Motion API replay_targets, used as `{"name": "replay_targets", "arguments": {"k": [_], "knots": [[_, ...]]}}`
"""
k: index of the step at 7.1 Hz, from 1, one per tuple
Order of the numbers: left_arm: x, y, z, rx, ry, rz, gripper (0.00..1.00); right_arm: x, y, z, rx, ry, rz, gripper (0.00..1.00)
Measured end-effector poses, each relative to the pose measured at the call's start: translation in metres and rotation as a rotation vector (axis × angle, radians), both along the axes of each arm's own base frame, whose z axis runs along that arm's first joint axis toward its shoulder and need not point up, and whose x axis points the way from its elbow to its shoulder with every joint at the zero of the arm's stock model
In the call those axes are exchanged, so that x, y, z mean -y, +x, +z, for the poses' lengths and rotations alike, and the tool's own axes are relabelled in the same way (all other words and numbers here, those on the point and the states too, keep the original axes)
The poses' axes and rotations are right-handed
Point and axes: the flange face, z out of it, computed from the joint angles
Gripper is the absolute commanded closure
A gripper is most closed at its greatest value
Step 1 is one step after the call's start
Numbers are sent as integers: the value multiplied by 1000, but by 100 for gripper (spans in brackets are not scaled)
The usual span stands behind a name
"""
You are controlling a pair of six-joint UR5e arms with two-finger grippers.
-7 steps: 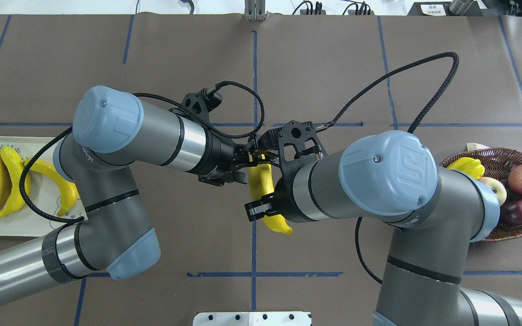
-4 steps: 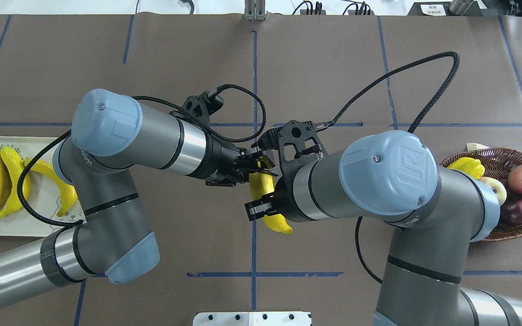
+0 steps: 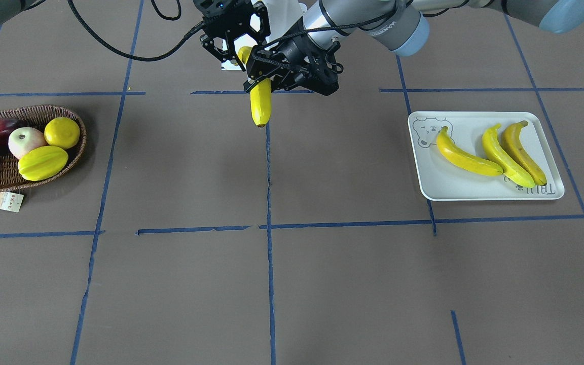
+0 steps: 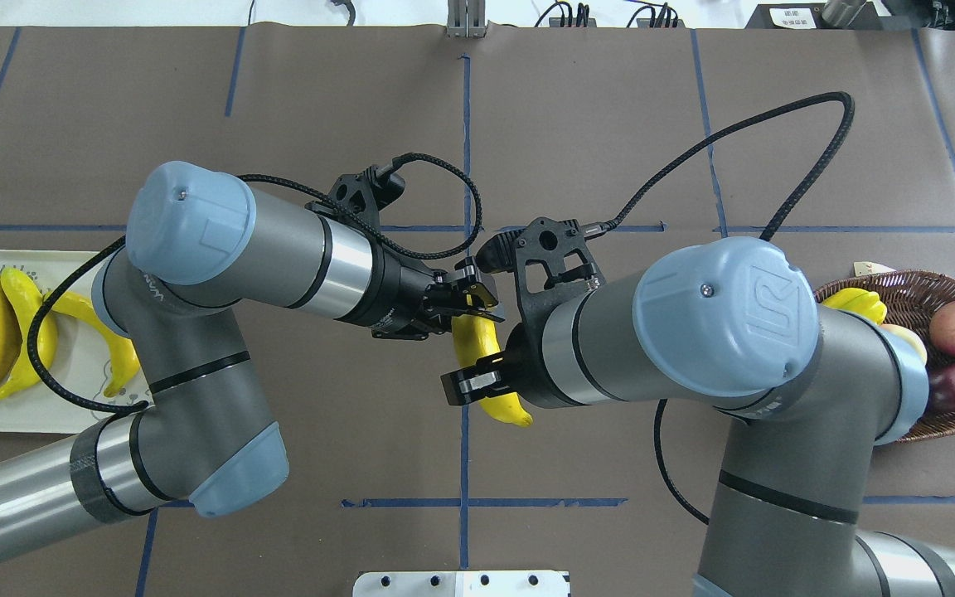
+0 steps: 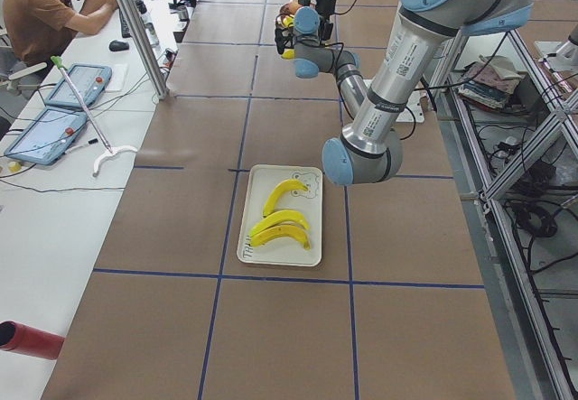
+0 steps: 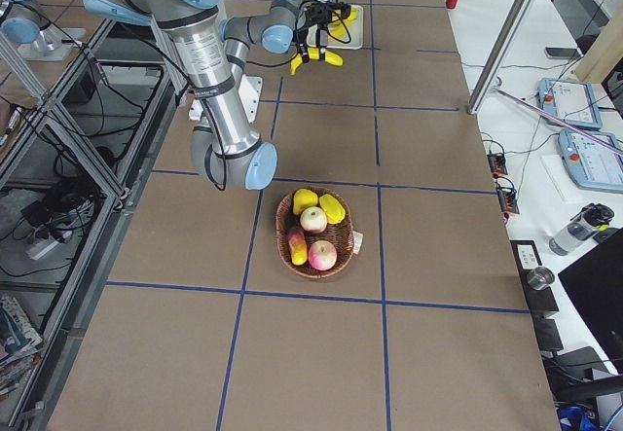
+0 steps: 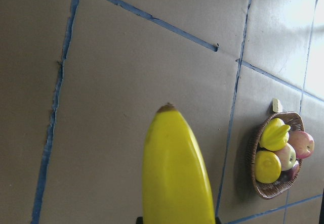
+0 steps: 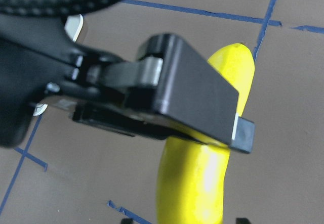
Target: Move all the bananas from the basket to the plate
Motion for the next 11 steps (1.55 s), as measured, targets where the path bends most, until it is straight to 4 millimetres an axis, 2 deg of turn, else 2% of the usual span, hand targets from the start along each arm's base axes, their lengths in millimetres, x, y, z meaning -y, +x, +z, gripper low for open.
{"name": "replay_targets", "arguments": {"k": [2,4,5,6,8,10,11], "knots": [[8,-5,2,4,-2,-15,100,-8,27,-7,38,2,5,0],[27,-19,10,25,-16,-20,100,-20,62,0,27,-9,6,0],[44,-37,26,55,-47,14,100,-22,80,5,-18,-30,19,0],[64,-66,54,89,-81,55,100,-15,96,14,-82,-60,47,0],[96,-129,108,129,-97,106,100,13,119,39,-182,-103,122,0],[110,-167,158,196,-79,122,100,32,126,61,-241,-133,167,0],[117,-182,176,251,-51,125,100,39,129,68,-258,-144,182,0]]}}
